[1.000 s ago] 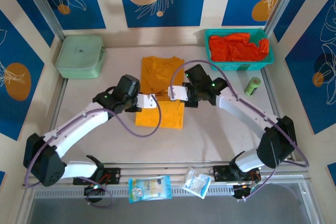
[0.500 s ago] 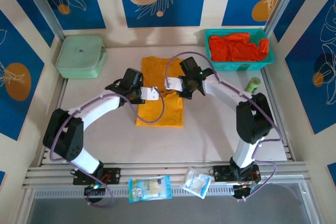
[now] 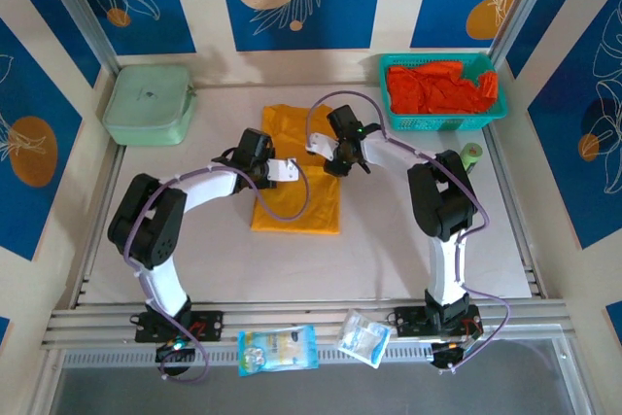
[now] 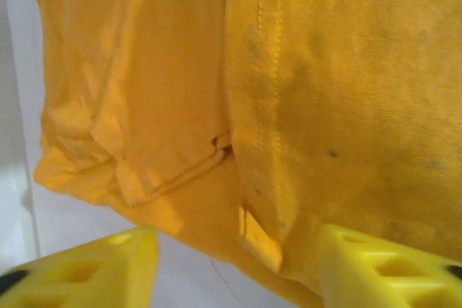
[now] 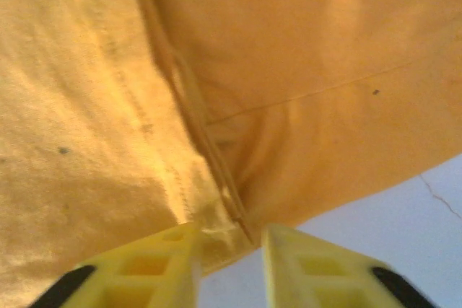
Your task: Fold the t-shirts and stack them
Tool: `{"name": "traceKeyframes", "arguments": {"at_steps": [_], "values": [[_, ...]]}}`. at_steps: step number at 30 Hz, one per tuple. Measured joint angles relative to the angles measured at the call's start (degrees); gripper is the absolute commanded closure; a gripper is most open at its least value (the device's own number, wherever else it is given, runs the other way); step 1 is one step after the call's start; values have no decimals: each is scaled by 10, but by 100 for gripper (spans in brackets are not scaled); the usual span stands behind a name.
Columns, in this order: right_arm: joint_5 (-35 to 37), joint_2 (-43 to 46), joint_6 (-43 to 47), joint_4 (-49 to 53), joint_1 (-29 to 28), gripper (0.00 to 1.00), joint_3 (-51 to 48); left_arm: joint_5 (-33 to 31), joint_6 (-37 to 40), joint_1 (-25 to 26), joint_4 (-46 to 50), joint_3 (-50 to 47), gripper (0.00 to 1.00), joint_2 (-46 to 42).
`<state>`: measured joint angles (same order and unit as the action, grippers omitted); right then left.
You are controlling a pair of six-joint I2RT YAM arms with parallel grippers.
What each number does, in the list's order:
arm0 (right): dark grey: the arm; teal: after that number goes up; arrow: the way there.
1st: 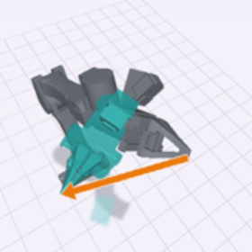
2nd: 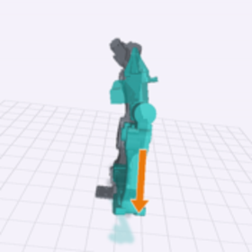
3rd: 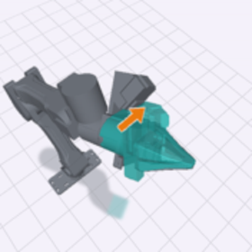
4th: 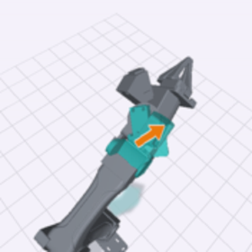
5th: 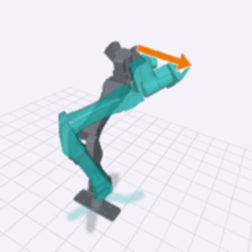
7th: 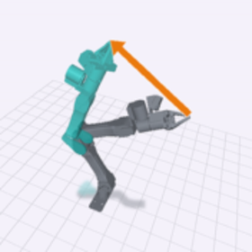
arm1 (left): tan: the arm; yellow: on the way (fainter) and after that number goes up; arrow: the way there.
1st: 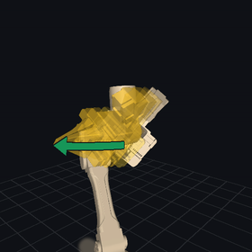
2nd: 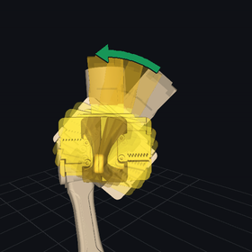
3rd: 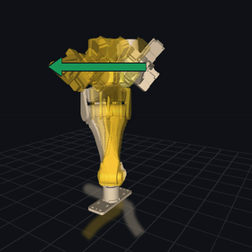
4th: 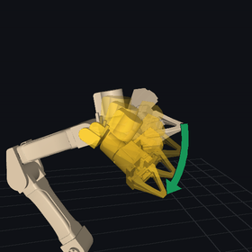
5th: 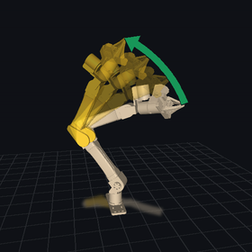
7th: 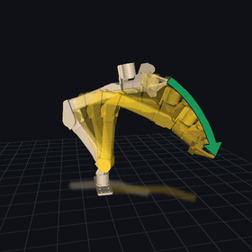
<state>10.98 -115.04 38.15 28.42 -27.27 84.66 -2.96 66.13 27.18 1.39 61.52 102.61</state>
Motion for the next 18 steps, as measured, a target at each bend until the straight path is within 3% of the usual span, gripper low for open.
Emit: {"name": "traceKeyframes", "arguments": {"at_steps": [3, 10, 15, 18], "values": [[5, 0, -20, -19, 7, 58, 2, -10, -7, -2, -35, 0, 29, 4], [-3, 26, -19, -34, 21, 55, 1, -31, -39, -11, -99, -1, 28, -5], [-39, 139, 25, -34, 28, 55, -40, -8, -73, -31, -148, -38, 23, -97], [-70, 221, 57, -27, 29, 54, -62, 33, -86, -48, -173, -68, 13, -176]]}}
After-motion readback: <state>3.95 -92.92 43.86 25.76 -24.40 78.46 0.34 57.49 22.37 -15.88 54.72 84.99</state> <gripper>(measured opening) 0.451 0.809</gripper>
